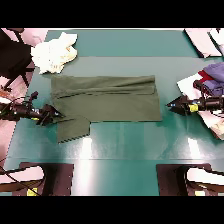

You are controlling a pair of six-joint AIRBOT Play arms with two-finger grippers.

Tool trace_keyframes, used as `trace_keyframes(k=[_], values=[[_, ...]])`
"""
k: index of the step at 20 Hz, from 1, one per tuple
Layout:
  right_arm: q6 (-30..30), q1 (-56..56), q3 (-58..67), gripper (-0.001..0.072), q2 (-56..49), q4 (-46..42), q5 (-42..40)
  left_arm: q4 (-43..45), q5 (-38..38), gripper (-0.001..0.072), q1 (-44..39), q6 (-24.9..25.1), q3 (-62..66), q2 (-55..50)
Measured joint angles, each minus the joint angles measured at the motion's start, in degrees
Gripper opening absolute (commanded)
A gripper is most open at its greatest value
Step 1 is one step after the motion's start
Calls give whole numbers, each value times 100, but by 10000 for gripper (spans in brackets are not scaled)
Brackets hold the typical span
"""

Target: Fold the shirts.

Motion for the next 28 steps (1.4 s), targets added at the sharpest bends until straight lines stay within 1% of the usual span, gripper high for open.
trace_keyframes(k=[1, 2, 3, 4, 8, 12, 15, 18, 23, 25, 26, 27, 28], values=[[-4, 0, -2, 454, 7, 7, -15, -11, 33, 369, -2, 7, -26, 0], [-7, 0, -7, 454, 9, 7, -33, 44, 140, 238, 0, 26, -52, -15], [-9, 0, -9, 454, 11, 7, -46, 46, 221, 167, 0, 37, -76, -24], [-13, 0, -9, 455, 13, 13, -57, 37, 297, 30, -4, 50, -81, -20], [-9, 26, -11, 455, 15, 15, -173, -170, 367, 26, -2, 173, -92, -15], [68, 245, -129, 456, 15, 7, -208, -404, 74, 26, -2, 238, -92, -4], [197, 374, -459, 456, 15, -243, -306, -507, -85, 26, -2, 264, -92, -4], [229, 348, -876, 456, 15, -422, -551, -599, -160, 26, 0, 304, -92, -4], [173, 479, -1176, 443, 37, -330, -1078, -660, -210, 26, 0, 358, -92, -2], [162, 688, -1097, 386, 17, -249, -1453, -664, -210, 26, 0, 367, -92, -4], [168, 800, -1001, 381, -28, -232, -1650, -673, -203, 26, 0, 374, -92, -4], [192, 898, -883, 360, -101, -227, -1764, -678, -186, 26, 0, 382, -92, -4], [216, 1001, -745, 205, -210, -225, -1836, -680, -173, 26, 0, 385, -92, -4]])
